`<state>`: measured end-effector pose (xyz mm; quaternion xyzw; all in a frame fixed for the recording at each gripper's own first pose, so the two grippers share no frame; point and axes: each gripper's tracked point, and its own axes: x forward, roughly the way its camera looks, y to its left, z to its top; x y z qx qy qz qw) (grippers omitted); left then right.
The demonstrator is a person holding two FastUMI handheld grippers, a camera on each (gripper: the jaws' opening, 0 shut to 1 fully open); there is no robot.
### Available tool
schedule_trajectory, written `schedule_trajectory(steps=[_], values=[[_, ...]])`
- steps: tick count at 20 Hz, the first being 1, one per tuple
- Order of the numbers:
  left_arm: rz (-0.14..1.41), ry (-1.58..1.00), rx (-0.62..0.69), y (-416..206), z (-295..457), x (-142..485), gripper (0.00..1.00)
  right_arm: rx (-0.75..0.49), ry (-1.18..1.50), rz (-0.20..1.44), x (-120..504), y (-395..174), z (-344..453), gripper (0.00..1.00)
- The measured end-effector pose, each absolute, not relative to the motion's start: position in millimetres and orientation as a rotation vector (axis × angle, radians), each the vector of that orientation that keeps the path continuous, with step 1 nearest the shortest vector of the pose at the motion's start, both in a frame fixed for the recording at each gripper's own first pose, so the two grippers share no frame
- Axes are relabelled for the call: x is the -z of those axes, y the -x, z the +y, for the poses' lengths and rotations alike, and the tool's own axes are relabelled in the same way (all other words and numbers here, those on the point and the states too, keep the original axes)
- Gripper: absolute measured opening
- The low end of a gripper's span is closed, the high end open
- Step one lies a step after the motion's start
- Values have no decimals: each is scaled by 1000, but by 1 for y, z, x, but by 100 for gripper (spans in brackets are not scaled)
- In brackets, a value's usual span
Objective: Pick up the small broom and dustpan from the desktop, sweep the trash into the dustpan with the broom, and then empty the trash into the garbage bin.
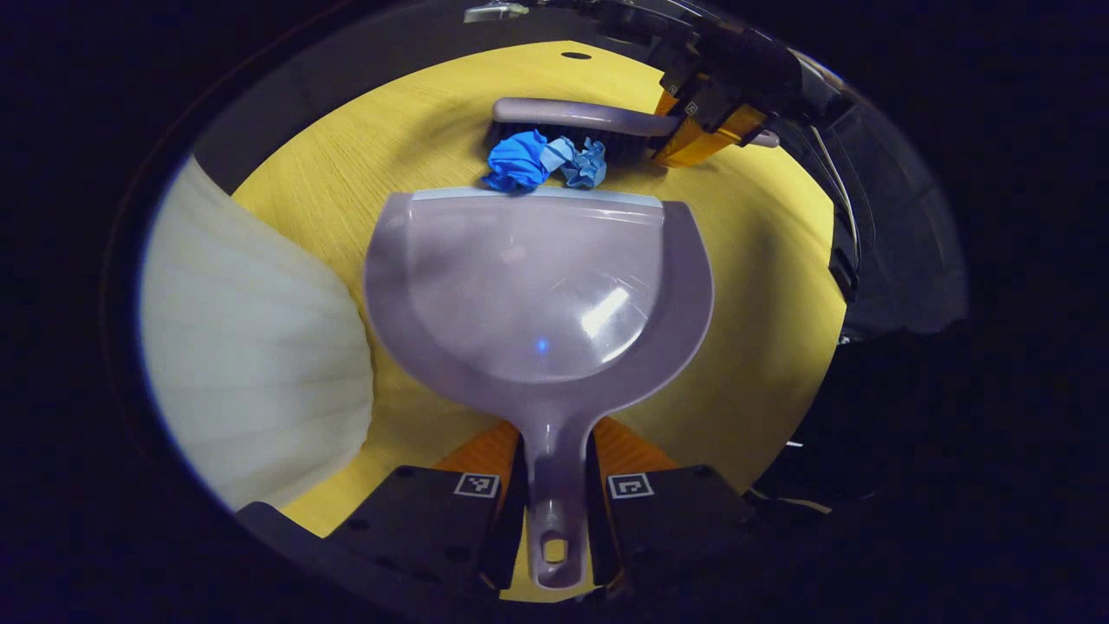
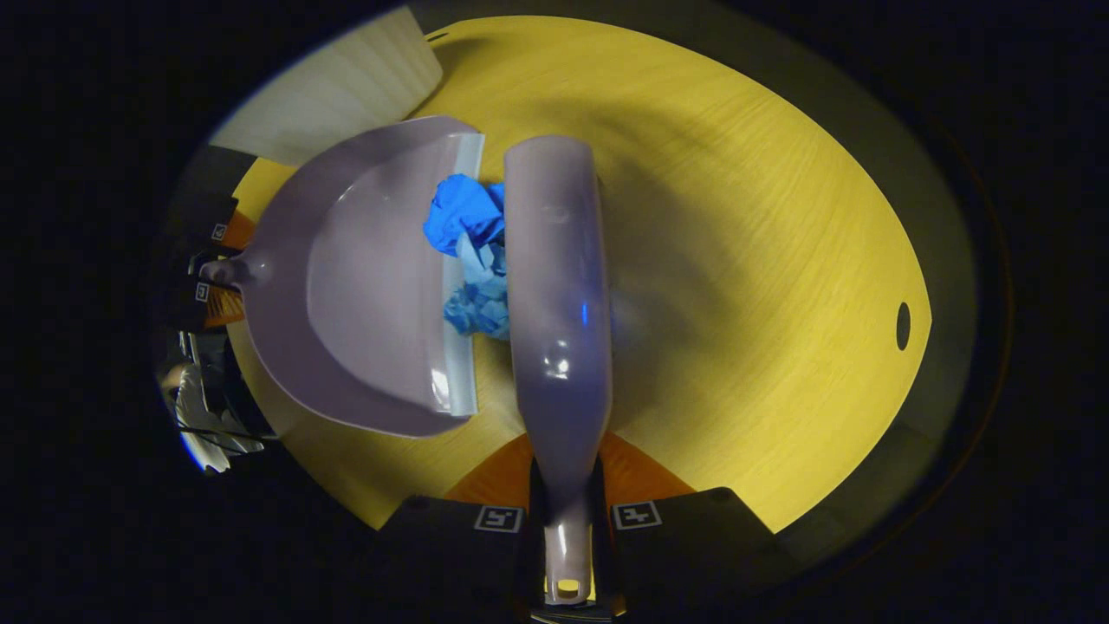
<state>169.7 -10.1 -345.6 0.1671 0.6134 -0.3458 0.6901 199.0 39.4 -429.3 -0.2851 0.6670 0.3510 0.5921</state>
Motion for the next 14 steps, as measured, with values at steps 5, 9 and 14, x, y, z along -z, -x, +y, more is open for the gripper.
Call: schedule_trajectory(steps=[5, 9, 14], values=[[1360, -325, 777, -167, -13, 347, 29, -875, 540, 1582, 423, -195, 41, 24], [1340, -283, 782, -168, -14, 346, 30, -856, 642, 1558, 422, -213, 17, 24], [1224, -185, 792, -166, -16, 349, 28, -736, 507, 1508, 405, -241, 3, 24]])
